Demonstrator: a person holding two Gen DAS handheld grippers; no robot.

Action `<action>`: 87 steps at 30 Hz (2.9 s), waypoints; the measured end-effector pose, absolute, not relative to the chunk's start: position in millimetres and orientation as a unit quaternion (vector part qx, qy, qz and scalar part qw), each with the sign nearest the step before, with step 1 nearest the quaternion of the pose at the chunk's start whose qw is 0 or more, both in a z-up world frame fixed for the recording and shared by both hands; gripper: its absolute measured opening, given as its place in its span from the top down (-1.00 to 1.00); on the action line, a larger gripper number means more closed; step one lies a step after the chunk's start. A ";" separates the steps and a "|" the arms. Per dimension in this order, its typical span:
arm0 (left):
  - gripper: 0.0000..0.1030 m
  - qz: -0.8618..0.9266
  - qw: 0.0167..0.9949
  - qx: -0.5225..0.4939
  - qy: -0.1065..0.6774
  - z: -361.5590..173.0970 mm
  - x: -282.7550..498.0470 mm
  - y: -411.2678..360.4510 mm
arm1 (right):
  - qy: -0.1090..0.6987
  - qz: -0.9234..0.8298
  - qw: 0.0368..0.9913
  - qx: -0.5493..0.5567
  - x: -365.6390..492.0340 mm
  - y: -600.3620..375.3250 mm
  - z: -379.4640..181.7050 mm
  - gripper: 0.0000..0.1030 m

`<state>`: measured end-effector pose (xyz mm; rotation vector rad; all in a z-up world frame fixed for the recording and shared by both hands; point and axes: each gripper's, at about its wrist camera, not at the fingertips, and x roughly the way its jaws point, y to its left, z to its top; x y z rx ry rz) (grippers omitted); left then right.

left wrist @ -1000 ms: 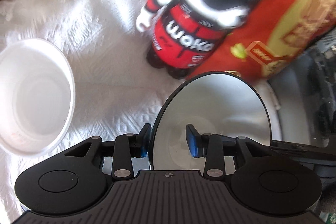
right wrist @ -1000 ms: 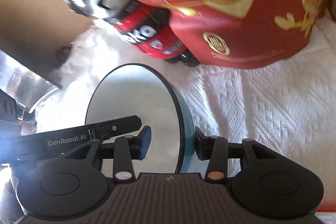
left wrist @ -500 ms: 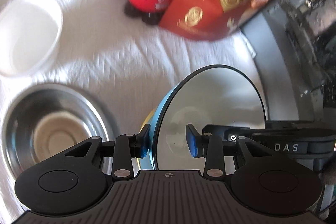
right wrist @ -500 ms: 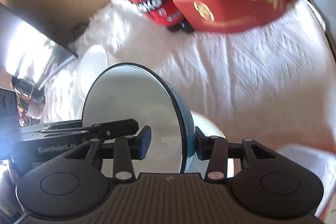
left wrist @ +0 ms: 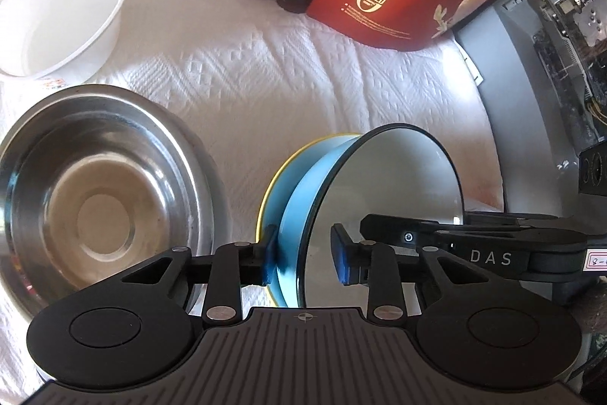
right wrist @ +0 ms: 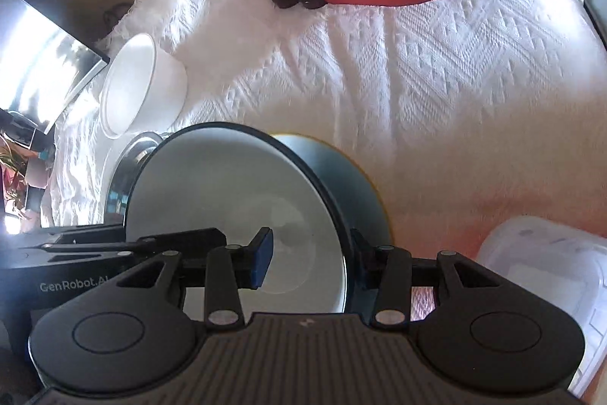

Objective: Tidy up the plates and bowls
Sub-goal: 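Carry the blue bowl onto the yellow-rimmed plate stack and open the left tool, then move the left tool to the white plastic bowl and close on its rim, then lower the white plastic bowl into the blue bowl and open the left tool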

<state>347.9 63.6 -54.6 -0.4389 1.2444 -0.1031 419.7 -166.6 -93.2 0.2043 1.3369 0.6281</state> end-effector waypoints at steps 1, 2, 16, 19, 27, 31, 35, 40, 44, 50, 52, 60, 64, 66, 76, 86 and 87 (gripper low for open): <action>0.37 -0.048 0.790 -0.202 0.577 -53.1 346.3 64.2 | 0.608 0.286 0.735 0.092 419.4 -166.6 -93.3 0.16; 0.37 -0.050 0.791 -0.201 0.576 -51.6 344.7 65.3 | 0.606 0.287 0.737 0.089 418.4 -166.4 -92.4 0.16; 0.47 -0.047 0.805 -0.197 0.557 -33.3 337.4 73.5 | 0.564 0.286 0.773 0.044 406.2 -174.6 -69.1 0.16; 0.47 -0.048 0.805 -0.198 0.558 -32.3 335.9 73.7 | 0.563 0.285 0.774 0.044 405.2 -174.5 -68.4 0.16; 0.56 -0.067 0.805 -0.212 0.550 -27.7 336.6 73.3 | 0.553 0.282 0.783 0.040 403.1 -176.5 -60.9 0.16; 0.56 -0.051 0.818 -0.192 0.539 -24.3 335.9 73.8 | 0.542 0.284 0.790 0.045 403.3 -180.0 -54.5 0.17; 0.57 -0.040 0.820 -0.186 0.541 -26.7 338.9 79.0 | 0.528 0.271 0.804 0.030 403.1 -184.3 -51.9 0.17; 0.57 -0.036 0.822 -0.200 0.532 -27.9 340.8 88.2 | 0.539 0.257 0.802 0.032 409.9 -190.8 -61.1 0.17; 0.57 -0.033 0.833 -0.245 0.495 -18.2 337.5 113.9 | 0.512 0.274 0.814 0.024 407.6 -184.0 -49.0 0.17; 0.56 0.039 0.852 -0.300 0.428 -2.5 330.4 186.7 | 0.439 0.295 0.848 -0.022 411.8 -137.9 -14.3 -0.05; 0.56 0.092 0.863 -0.291 0.402 1.3 325.8 215.3 | 0.415 0.297 0.859 -0.042 415.4 -115.2 -4.5 -0.25; 0.55 0.172 0.838 -0.309 0.415 -36.4 353.1 307.6 | 0.372 0.289 0.872 -0.133 433.5 7.2 7.6 -0.43; 0.54 0.178 0.830 -0.311 0.427 -57.8 370.2 326.9 | 0.436 0.325 0.834 -0.093 461.9 54.5 -9.8 -0.41; 0.54 0.173 0.827 -0.313 0.434 -69.0 376.2 330.7 | 0.466 0.331 0.818 -0.067 475.5 73.7 -22.9 -0.39; 0.49 0.106 0.823 -0.325 0.454 -89.7 409.5 316.5 | 0.595 0.295 0.747 0.031 514.4 109.2 -102.4 0.49; 0.46 0.005 0.866 -0.298 0.402 -2.5 410.8 233.5 | 0.534 0.278 0.795 0.074 491.3 18.4 -28.0 0.54; 0.46 -0.004 0.868 -0.293 0.401 5.1 409.0 221.4 | 0.527 0.278 0.799 0.077 486.6 2.9 -19.6 0.54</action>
